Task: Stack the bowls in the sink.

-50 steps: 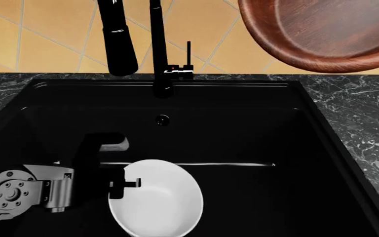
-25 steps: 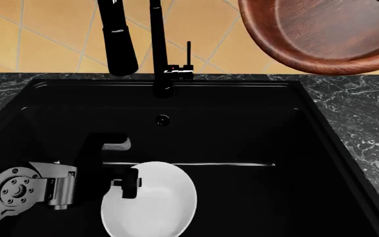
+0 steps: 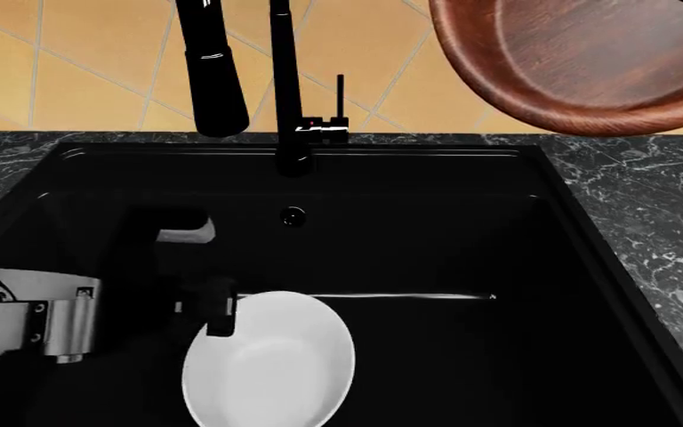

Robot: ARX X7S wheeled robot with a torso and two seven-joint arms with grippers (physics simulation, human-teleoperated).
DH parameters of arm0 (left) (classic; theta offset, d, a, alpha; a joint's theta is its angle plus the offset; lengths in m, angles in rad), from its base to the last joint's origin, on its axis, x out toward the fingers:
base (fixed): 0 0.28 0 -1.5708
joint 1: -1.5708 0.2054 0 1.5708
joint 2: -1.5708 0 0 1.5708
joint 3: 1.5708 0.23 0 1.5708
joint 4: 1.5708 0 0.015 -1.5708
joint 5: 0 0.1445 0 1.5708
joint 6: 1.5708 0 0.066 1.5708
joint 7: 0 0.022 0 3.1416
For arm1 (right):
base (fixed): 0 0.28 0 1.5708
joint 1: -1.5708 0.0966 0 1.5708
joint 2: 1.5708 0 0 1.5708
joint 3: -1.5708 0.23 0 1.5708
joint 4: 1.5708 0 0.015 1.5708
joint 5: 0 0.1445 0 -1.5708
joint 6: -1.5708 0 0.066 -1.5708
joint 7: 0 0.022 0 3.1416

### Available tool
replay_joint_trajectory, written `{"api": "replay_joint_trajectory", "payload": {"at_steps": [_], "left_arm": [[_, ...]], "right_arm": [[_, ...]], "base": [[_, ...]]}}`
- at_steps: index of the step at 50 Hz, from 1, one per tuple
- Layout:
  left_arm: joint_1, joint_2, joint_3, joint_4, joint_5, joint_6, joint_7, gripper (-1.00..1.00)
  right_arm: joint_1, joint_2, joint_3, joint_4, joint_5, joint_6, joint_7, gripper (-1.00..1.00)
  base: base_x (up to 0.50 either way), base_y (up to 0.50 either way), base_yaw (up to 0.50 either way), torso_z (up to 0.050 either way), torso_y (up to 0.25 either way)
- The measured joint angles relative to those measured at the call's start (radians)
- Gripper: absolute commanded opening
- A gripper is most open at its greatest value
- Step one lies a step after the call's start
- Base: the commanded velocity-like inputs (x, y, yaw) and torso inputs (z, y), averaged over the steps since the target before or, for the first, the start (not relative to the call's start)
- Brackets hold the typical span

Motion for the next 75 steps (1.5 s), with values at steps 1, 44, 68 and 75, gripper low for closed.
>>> {"api": "replay_joint_trajectory", "payload": {"at_steps": [1,44,68,75], "left_arm": [[-0.006,-0.006,-0.003,0.009,-0.006,-0.004,-0.007,1.0],[-0.339,-0.232,-0.142,0.267,-0.287,-0.168,-0.294,1.0],[-0.525,-0.334,-0.215,0.313,-0.438,-0.224,-0.427,1.0],[-0.551,-0.353,-0.229,0.314,-0.453,-0.234,-0.439,1.0]], "right_arm": [[0.0,0.0,0.0,0.0,0.001,0.0,0.001,-1.0],[-0.02,-0.002,-0.008,-0.011,0.013,-0.009,-0.005,-1.0],[-0.035,-0.097,-0.058,0.061,0.012,0.011,-0.02,-1.0],[-0.047,-0.143,-0.089,0.093,-0.009,0.027,-0.024,-1.0]], "base": [[0.0,0.0,0.0,0.0,0.0],[0.0,0.0,0.0,0.0,0.0],[0.0,0.0,0.0,0.0,0.0],[0.0,0.0,0.0,0.0,0.0]]}}
